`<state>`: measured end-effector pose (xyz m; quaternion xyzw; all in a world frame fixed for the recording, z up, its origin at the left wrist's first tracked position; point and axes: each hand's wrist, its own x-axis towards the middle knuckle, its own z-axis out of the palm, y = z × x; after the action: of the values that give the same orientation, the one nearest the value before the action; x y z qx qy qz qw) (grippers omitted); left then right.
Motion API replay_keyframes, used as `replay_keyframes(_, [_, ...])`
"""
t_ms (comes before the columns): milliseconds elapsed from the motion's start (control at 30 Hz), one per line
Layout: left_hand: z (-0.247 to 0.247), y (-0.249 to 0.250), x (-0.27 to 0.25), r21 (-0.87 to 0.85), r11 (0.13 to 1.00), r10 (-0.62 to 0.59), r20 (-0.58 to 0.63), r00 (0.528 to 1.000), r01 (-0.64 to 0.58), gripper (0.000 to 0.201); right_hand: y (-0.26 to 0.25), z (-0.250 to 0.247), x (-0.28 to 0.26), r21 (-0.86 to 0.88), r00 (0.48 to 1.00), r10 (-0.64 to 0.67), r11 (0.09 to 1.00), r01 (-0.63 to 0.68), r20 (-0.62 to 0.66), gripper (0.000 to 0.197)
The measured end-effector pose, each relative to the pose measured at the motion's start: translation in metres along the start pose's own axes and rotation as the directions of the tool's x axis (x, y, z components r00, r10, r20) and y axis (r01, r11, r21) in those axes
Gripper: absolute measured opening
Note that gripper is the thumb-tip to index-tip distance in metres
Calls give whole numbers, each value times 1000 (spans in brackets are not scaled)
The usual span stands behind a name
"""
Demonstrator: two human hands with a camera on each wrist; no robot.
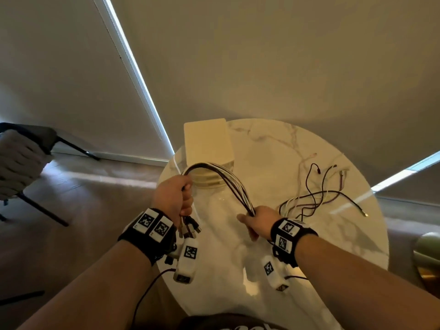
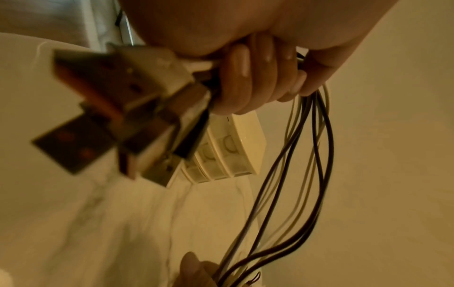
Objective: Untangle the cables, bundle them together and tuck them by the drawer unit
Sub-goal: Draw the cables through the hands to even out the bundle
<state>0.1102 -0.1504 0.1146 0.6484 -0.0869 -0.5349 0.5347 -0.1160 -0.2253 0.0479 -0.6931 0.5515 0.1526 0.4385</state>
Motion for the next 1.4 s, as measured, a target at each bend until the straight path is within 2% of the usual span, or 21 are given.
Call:
replay_keyframes(33, [-1,1,1,35,999,0,23,1000,-1,36,-1,-2,0,-57,1000,2,998,-2,-7,49])
replay_keyframes(67, [-2,2,1,76,997,6,47,999,-9,38,-2,-6,-1,-105,999,-4,995,0,-33,60])
replay_keyframes(133, [-1,4,2,167,985,23,91,996,-38,41,-9,-21,-7,-57,980,-86,995,76,-179,115])
replay_keyframes(167, [0,5,1,223,973,29,110,994,-53,43,-16,-30,-12,-8,942,-152,988,157,-298,132])
replay_keyframes(200, [2,5,1,290,954,35,134,990,-73,44,-27,-41,-20,2,881,-245,963,269,-403,139])
replay_keyframes(267, [9,6,-5,406,905,44,211,976,-128,46,-49,-53,-28,-122,758,-461,879,461,-460,135])
replay_keyframes(333, [19,10,-14,499,832,71,333,940,-240,41,-73,-53,-31,-256,720,-609,793,553,-333,110])
replay_keyframes(400, [25,17,-22,577,719,95,471,877,-388,27,-83,-47,-29,-174,757,-610,792,585,-234,61])
replay_keyframes(467, [25,24,-24,614,634,75,556,828,-470,15,-82,-45,-28,40,829,-529,838,544,-183,11])
replay_keyframes(500, [21,26,-22,624,629,52,562,826,-464,19,-77,-45,-28,101,858,-479,859,502,-187,13])
replay_keyframes(567, [12,27,-16,614,688,-13,544,839,-387,22,-58,-44,-26,74,900,-371,915,396,-230,31])
replay_keyframes(633, [7,22,-14,615,712,-57,533,844,-340,28,-40,-44,-25,-107,923,-259,965,238,-285,43])
replay_keyframes(733, [9,7,-16,610,749,-118,507,854,-259,34,-26,-45,-20,-279,926,-152,959,53,-346,39])
replay_keyframes(767, [11,2,-16,597,772,-142,497,856,-219,33,-27,-45,-21,-297,908,-183,952,69,-376,35])
replay_keyframes(833, [16,-3,-17,582,790,-156,496,854,-194,32,-35,-40,-26,-325,813,-384,910,255,-437,18])
replay_keyframes(900, [23,-4,-20,575,789,-150,520,841,-215,31,-48,-28,-31,-367,750,-551,826,428,-366,34])
replay_keyframes(1000, [26,1,-25,539,815,-168,571,804,-213,28,-51,-26,-34,-249,815,-493,867,431,-305,29])
replay_keyframes(1100, [18,-1,-23,461,882,-223,590,776,-97,32,-30,-40,-32,-182,888,-293,953,242,-354,11])
replay_keyframes(1133, [15,-4,-23,447,890,-231,602,764,-84,32,-25,-44,-34,-168,903,-231,969,180,-361,20])
replay_keyframes(1267, [4,-22,-23,464,864,-194,662,724,-193,31,-30,-49,-49,-218,894,-237,962,162,-380,55])
replay_keyframes(1400, [7,-12,-20,458,854,-201,727,657,-245,54,-48,-54,-67,-450,859,-362,875,180,-361,56])
